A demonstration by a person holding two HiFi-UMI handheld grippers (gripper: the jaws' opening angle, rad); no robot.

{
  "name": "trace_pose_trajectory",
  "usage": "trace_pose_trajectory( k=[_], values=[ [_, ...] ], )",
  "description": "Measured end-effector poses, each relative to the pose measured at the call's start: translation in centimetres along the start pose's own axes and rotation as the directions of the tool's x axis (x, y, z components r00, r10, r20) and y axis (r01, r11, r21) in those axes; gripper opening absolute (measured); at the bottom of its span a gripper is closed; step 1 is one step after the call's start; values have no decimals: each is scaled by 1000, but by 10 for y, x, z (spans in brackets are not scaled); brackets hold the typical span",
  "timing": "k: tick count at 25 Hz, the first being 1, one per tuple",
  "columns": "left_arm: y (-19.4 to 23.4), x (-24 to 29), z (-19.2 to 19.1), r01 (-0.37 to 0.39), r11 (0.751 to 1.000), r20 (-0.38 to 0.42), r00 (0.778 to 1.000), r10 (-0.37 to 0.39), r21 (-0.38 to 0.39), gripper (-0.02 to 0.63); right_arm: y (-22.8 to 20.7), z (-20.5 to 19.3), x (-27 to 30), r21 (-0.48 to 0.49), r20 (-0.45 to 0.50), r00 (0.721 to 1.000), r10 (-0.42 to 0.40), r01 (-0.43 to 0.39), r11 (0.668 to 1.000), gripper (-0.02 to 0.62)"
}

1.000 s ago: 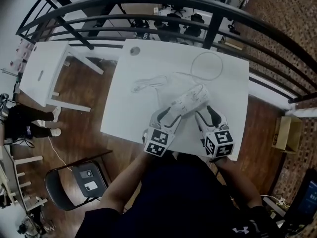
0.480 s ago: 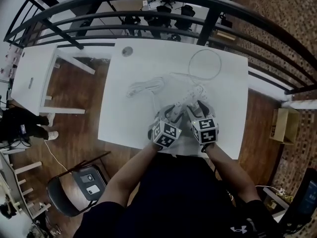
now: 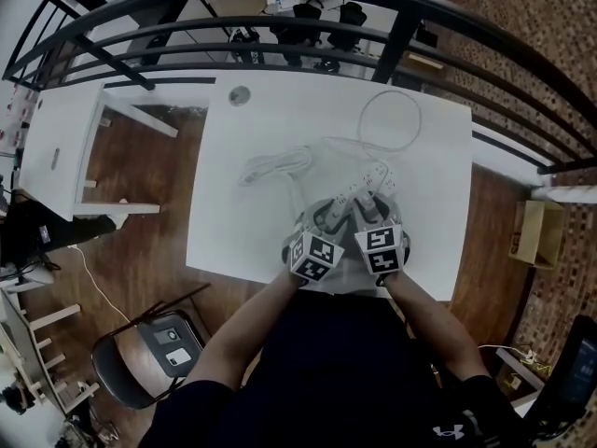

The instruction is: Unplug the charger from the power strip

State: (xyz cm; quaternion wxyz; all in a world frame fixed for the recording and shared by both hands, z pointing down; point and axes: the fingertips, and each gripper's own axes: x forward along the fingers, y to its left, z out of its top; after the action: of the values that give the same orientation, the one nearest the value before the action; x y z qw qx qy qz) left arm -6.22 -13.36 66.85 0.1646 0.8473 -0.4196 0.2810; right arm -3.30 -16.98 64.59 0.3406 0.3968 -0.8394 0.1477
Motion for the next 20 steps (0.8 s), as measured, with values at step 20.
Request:
trace_pose_trajectory(
  k=[20],
  values=[
    [-2, 2, -2, -2, 1000, -34, 999, 2, 5, 212, -2, 4, -5, 9, 19, 999, -31, 31, 999, 141]
  ],
)
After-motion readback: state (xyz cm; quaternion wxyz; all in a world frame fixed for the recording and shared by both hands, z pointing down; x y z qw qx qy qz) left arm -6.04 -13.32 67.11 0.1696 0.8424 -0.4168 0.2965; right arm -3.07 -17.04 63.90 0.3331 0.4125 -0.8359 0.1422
